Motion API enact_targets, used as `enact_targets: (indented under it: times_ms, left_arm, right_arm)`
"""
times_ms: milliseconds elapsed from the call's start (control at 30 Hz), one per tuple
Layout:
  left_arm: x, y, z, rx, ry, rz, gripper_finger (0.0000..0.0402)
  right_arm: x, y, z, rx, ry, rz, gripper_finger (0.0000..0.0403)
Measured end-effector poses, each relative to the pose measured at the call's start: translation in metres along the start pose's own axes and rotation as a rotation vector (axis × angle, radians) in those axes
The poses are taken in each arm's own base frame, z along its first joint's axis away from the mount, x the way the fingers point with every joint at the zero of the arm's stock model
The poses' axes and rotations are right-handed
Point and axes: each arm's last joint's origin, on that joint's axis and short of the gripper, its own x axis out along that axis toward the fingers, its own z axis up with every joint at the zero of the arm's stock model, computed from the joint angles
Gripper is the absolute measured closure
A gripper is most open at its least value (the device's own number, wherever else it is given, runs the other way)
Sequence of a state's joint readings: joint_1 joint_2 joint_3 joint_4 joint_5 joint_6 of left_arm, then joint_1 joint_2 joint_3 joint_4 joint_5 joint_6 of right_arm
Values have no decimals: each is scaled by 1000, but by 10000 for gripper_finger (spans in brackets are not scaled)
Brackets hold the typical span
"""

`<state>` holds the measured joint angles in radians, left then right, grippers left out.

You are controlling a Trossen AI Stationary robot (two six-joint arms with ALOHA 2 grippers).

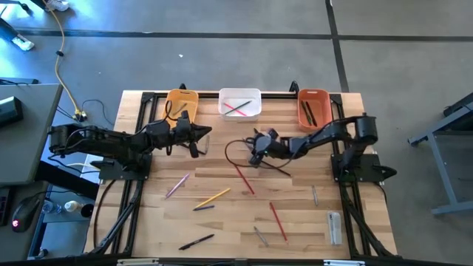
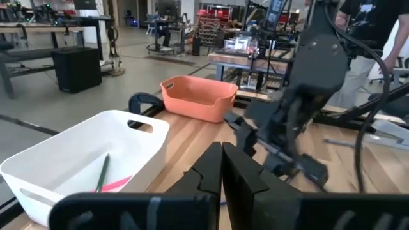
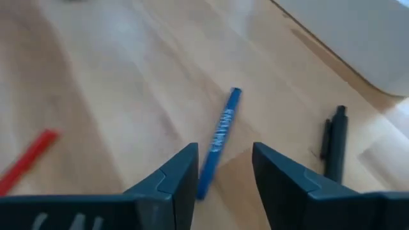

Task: Sort crayons/erasers/pens/pencils in bins
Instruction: Put the blue crayon into the yellow bin

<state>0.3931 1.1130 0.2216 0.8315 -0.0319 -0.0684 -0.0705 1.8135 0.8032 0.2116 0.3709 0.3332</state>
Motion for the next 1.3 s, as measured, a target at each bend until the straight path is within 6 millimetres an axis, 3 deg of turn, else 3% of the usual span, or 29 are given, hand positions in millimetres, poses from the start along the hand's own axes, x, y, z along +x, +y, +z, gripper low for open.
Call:
enact_targets:
  times_ms: [267,567,967,1300]
  left_arm:
    - [0,0,-1,-31,12,7,401]
    - [0,1,-1,-116,12,35,399]
    - [0,0,-2,-234,19,8,349]
    - [0,0,-2,-328,19,8,296]
  right_arm:
    - [13,-1,-1,9,61,19,314]
    - [14,-2,-4,-11,81,13,386]
    - [15,2,6,9,-22,54,390]
    - [7,18,31,77,-302,164,390]
